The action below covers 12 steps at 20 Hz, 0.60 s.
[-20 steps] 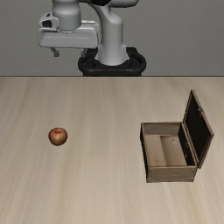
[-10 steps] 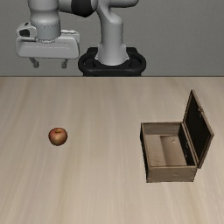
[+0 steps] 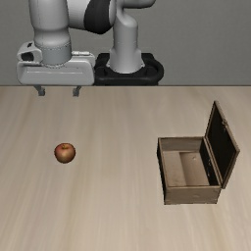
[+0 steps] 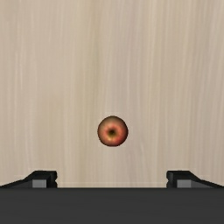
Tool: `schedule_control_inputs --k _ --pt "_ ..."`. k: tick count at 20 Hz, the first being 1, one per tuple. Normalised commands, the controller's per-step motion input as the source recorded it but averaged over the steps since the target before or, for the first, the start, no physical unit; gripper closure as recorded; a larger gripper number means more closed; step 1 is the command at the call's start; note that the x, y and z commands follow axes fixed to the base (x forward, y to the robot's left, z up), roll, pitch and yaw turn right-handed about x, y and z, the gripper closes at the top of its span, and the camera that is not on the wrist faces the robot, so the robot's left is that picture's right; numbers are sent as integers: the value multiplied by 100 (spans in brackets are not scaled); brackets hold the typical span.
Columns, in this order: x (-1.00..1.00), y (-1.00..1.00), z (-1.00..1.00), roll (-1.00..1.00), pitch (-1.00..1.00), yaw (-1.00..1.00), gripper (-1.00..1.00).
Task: Pick up the apple and place it in the box
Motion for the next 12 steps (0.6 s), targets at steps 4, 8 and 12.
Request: schedule_control_inputs --k 4,8,12 --pt "0 0 -100 0 0 0 -100" --pt "0 0 -100 0 0 0 -100" --pt "0 0 -100 0 0 0 -100"
